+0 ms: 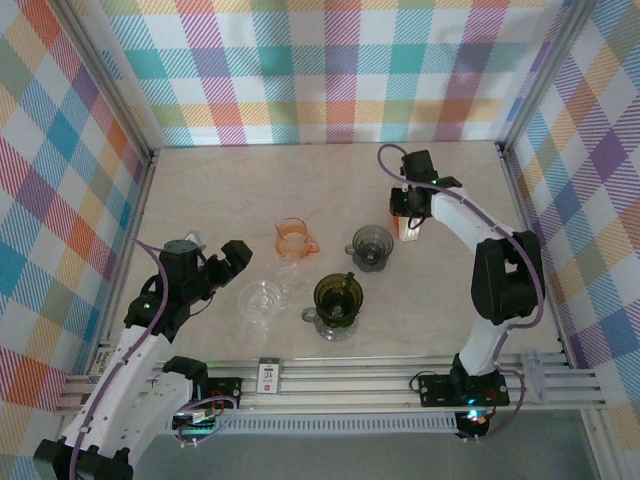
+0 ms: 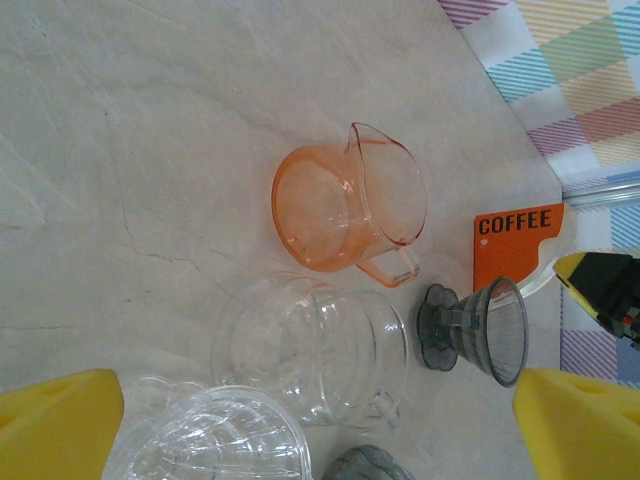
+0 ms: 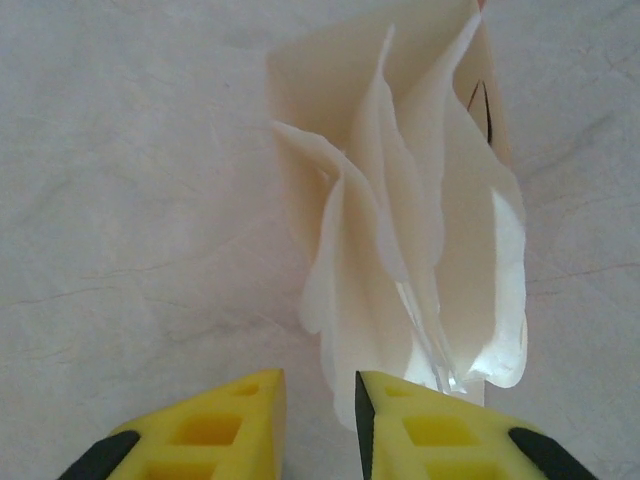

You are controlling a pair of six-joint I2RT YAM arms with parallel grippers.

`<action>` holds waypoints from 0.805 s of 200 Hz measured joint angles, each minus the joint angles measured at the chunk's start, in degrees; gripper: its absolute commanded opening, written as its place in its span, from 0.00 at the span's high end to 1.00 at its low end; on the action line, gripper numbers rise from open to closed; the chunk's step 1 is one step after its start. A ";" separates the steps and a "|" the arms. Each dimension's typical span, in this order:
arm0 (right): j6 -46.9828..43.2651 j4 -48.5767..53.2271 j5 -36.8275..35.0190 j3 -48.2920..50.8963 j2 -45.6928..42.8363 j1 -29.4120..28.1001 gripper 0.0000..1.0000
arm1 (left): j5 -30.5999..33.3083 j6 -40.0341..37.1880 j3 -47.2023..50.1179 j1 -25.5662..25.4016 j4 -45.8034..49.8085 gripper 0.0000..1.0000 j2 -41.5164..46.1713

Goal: Place the coffee filter in the dripper

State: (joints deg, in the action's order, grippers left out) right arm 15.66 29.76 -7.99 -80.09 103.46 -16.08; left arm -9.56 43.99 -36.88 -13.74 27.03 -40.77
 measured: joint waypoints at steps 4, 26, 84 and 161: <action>0.00 0.00 -0.17 -0.07 0.28 0.00 0.74 | 0.00 0.00 0.00 0.00 0.00 0.00 0.00; 0.07 0.28 -0.59 -0.44 1.25 0.00 0.75 | 0.00 0.00 0.02 0.00 0.00 0.00 0.00; 0.24 0.87 -1.07 -3.19 3.61 0.00 0.79 | 0.00 0.00 0.46 -0.02 -0.02 0.00 0.02; 0.22 1.20 -2.78 -3.91 5.05 0.00 0.83 | 0.00 0.00 0.74 0.00 -0.02 0.00 0.00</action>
State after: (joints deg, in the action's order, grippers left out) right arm 15.88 30.96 -10.76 -84.01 108.51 -16.08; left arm -9.56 43.99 -36.14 -13.74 27.00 -40.77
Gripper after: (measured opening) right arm 0.162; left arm 0.999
